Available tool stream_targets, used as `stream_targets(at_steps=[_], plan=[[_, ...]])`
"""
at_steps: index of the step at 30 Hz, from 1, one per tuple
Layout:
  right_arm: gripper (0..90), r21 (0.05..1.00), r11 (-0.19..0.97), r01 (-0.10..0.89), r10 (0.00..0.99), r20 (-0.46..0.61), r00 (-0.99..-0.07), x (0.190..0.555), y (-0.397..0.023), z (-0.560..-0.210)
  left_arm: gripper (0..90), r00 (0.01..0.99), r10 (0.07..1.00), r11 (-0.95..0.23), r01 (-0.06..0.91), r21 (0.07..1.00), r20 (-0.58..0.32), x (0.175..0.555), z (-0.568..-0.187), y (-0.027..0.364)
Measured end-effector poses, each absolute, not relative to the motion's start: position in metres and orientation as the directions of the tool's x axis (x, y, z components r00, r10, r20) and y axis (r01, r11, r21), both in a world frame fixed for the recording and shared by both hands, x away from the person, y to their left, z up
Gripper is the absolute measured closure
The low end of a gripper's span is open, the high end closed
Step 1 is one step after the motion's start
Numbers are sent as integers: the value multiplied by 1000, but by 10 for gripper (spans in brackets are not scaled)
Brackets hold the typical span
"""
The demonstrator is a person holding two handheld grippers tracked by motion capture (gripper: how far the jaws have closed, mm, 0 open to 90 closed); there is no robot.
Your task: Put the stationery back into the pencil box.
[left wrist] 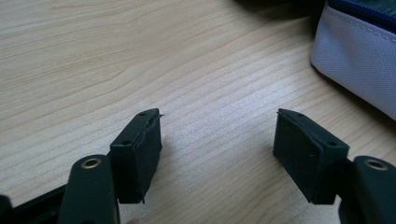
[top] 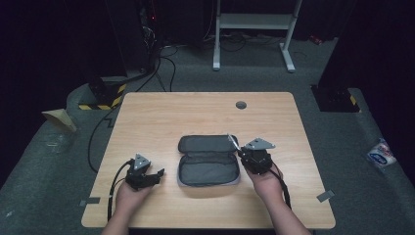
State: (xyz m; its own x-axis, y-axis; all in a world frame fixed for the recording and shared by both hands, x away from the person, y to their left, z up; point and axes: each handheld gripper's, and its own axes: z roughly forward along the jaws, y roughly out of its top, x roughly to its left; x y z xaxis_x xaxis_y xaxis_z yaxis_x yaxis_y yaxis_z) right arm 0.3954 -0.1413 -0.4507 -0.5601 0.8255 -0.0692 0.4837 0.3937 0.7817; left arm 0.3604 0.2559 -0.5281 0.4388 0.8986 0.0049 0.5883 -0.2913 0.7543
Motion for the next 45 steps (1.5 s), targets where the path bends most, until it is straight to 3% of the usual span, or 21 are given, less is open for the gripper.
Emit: stream_targets(at_steps=[45], plan=[[786,771,517,371,641,-62,-765,373,-55,-454,323,441,898,-294,588,754,6,361,-528,256]])
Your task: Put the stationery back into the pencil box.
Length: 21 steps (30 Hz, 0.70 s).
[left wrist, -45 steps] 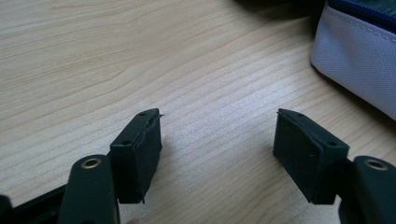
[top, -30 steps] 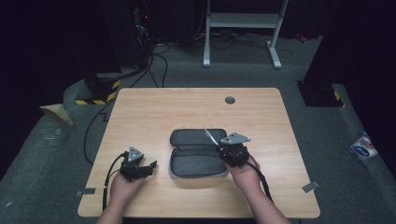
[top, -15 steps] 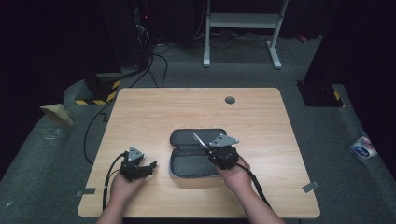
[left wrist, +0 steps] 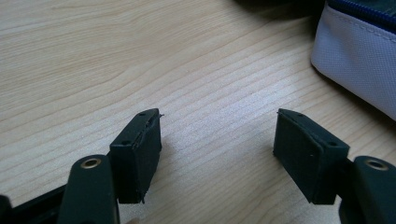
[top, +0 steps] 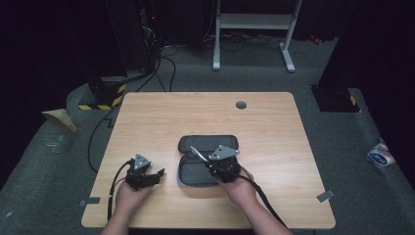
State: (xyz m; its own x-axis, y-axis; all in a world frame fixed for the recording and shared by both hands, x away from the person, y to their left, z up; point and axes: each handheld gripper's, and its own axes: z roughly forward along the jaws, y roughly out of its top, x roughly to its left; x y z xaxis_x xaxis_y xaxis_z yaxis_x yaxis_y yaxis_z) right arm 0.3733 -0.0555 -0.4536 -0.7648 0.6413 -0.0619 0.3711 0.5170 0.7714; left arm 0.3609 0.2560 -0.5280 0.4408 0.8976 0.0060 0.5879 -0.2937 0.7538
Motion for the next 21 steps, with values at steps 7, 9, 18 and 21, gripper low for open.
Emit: stream_targets(at_steps=[7,9,18,21], plan=[[786,760,537,366,627,-70,-776,372,-53,-456,323,441,898,-294,588,754,6,361,-528,256],[786,753,540,377,630,-65,-774,372,-54,-458,323,441,898,-294,588,754,6,361,-528,256],[785,730,563,388,616,-57,-786,373,-57,-472,323,441,898,-294,588,754,6,361,-528,256],[785,721,576,385,609,-64,-791,372,-55,-475,323,440,898,-294,589,753,6,361,-528,256]])
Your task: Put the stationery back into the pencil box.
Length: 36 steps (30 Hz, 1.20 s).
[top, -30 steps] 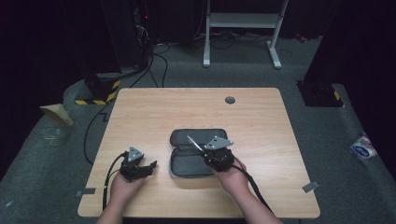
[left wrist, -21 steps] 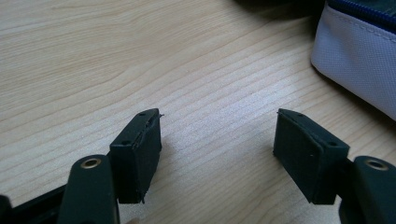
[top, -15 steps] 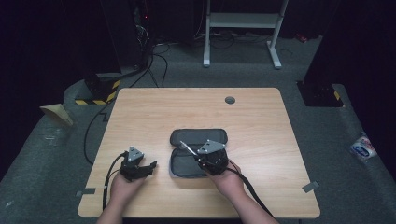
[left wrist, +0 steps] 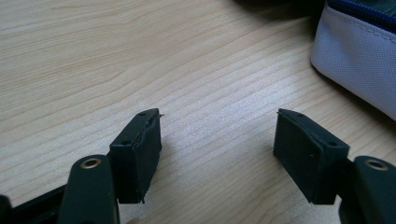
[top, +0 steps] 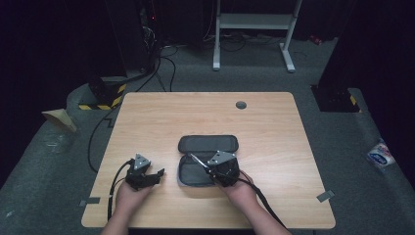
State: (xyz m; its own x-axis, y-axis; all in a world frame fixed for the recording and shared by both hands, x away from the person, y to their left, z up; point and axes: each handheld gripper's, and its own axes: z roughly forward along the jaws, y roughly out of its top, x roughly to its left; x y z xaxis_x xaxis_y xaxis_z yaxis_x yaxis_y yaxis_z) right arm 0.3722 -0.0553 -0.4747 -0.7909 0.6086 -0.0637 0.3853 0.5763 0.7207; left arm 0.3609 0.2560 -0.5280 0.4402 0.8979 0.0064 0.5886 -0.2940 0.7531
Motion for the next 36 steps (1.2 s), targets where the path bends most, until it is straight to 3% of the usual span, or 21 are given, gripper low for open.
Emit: stream_targets(at_steps=[25,36], plan=[[723,726,563,394,609,-42,-792,372,-56,-477,323,440,898,-294,589,753,6,361,-528,256],[568,757,508,412,665,-41,-745,374,-70,-470,323,440,898,-294,588,753,7,361,-528,256]])
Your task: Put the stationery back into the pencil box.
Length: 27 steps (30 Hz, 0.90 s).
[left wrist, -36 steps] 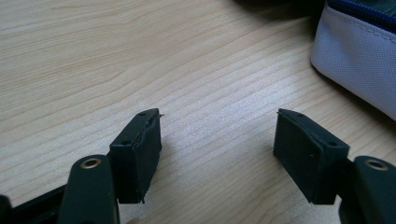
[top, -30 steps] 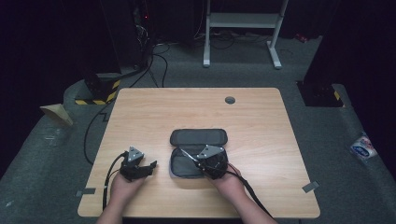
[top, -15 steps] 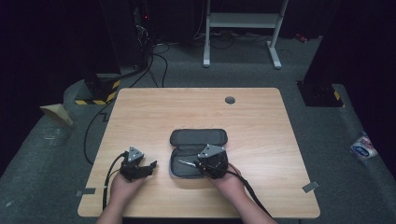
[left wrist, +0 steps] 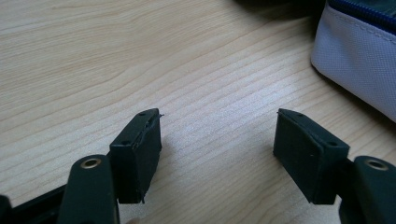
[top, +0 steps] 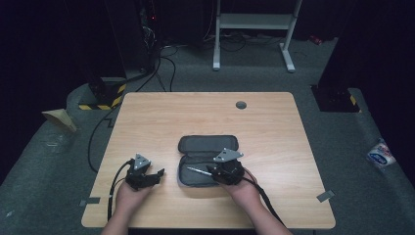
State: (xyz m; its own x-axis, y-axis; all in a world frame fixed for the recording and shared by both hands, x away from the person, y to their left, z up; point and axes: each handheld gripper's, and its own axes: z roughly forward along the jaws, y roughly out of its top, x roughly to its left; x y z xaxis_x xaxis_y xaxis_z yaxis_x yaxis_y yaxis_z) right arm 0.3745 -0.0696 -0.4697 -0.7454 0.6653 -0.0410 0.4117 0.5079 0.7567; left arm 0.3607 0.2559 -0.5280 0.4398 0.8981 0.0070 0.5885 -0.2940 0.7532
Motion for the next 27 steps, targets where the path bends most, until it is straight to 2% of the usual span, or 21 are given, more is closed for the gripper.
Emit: stream_targets(at_steps=[9,27], plan=[[470,779,450,438,731,-39,-681,378,-93,-468,323,438,899,-292,589,753,6,361,-528,256],[399,821,354,448,828,-53,-558,382,-152,-464,321,432,902,-287,592,753,4,360,-528,255]])
